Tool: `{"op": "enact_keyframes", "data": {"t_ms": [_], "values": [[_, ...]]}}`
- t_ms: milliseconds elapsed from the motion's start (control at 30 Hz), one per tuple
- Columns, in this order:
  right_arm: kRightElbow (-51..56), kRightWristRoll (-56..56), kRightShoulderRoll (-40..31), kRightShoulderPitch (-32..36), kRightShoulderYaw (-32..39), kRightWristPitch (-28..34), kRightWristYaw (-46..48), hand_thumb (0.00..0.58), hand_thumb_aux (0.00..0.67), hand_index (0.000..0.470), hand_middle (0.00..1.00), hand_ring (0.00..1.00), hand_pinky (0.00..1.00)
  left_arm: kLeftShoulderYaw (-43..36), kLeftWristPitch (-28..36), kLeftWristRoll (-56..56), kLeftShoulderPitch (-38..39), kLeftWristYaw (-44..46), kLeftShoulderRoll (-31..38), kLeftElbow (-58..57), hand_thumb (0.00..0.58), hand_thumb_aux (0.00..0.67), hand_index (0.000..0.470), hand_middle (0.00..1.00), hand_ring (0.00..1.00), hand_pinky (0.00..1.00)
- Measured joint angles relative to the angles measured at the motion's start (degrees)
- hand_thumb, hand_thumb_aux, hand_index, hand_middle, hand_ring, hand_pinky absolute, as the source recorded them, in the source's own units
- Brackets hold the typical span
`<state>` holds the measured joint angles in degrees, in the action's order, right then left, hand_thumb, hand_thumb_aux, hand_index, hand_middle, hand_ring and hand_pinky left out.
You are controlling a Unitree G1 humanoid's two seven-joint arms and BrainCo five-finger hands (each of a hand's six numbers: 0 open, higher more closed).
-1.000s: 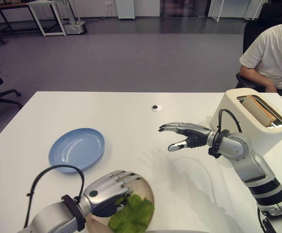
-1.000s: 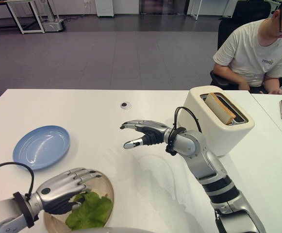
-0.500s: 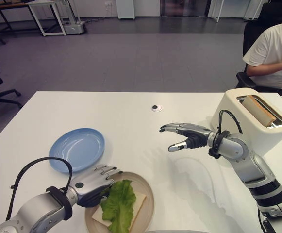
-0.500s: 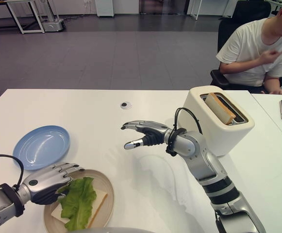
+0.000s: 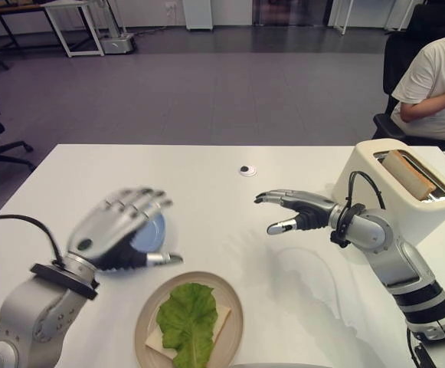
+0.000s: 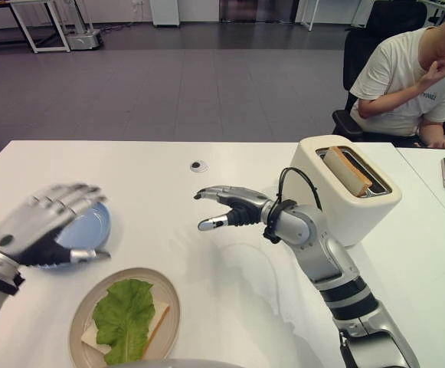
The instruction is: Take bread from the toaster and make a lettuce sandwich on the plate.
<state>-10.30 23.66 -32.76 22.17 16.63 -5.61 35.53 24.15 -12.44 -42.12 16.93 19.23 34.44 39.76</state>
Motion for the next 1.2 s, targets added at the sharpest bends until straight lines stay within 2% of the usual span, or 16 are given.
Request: {"op": "enact_keyframes", "data": {"t_ms": [133,267,300,333,367,400,633,733,933,967,1000,1200], "values": [[2.84,-1.46,-0.56,7.86,-5.33,1.3,-1.31,0.0,0.0,0.0,0.0,0.0,0.0,1.56,5.9,7.27,-0.74,-2.49,-7.04,0.33,0.0,0.0,0.0,0.0,0.0,0.0],[9.49,-1.9,-4.68,14.99,-11.1,3.14,-3.73,0.0,0.0,0.0,0.0,0.0,0.0,-1.74,14.43,20.73,-0.01,0.85,-13.57,0.77,0.0,0.0,0.0,0.0,0.0,0.0],[10.68,-0.97,-6.23,15.83,-11.69,2.76,-4.25,0.0,0.0,0.0,0.0,0.0,0.0,-2.89,16.5,23.03,0.62,1.87,-14.67,1.14,0.349,0.247,0.173,0.0,0.0,0.0],[12.41,0.37,-8.42,16.49,-11.75,1.84,-4.42,0.0,0.0,0.0,0.0,0.0,0.0,-4.04,18.8,25.74,1.53,3.05,-15.94,2.15,0.5,0.42,0.295,0.0,0.0,0.0],[14.27,1.3,-10.91,16.66,-11.92,1.23,-4.17,0.0,0.0,0.0,0.0,0.0,0.0,-5.17,20.82,28.59,2.8,3.85,-17.12,3.28,0.39,0.286,0.201,0.0,0.0,0.0],[15.91,1.8,-13.3,16.53,-12.25,0.92,-3.75,0.0,0.0,0.0,0.0,0.0,0.0,-6.15,22.49,30.72,3.47,4.5,-18.09,4.06,0.0,0.0,0.0,0.0,0.0,0.0],[23.8,12.26,-26.92,15.68,-13.06,-1.95,-8.02,0.0,0.0,0.0,0.0,0.0,0.0,-9.48,24.78,31.42,5.87,4.23,-17.57,5.66,0.0,0.0,0.0,0.0,0.0,0.0],[25.77,17.34,-30.29,12.6,-11.38,-1.73,-8.77,0.0,0.0,0.0,0.0,0.0,0.0,-9.79,24.65,31.14,6.04,3.79,-17.16,5.65,0.0,0.0,0.0,0.0,0.0,0.0],[28.07,19.25,-32.99,7.41,-9.67,-0.77,-6.11,0.0,0.0,0.0,0.0,0.0,0.0,-10.0,24.3,31.18,5.98,3.6,-15.58,5.25,0.0,0.0,0.0,0.0,0.0,0.0],[28.4,19.28,-33.06,7.27,-9.33,-0.85,-6.08,0.501,0.423,0.297,0.0,0.0,0.0,-10.0,24.3,31.22,5.88,3.52,-15.49,5.25,0.0,0.0,0.0,0.0,0.0,0.0],[28.41,19.26,-33.05,7.04,-9.2,-1.12,-6.06,0.58,0.67,0.47,0.0,0.0,0.0,-9.99,24.3,31.27,5.83,3.49,-15.37,5.25,0.0,0.0,0.0,0.0,0.0,0.0],[26.19,17.85,-32.51,6.05,-9.18,-2.17,-6.21,0.58,0.67,0.47,0.0,0.0,0.0,-10.06,23.83,30.89,5.24,2.98,-13.81,4.05,0.0,0.0,0.0,0.0,0.0,0.0]]}}
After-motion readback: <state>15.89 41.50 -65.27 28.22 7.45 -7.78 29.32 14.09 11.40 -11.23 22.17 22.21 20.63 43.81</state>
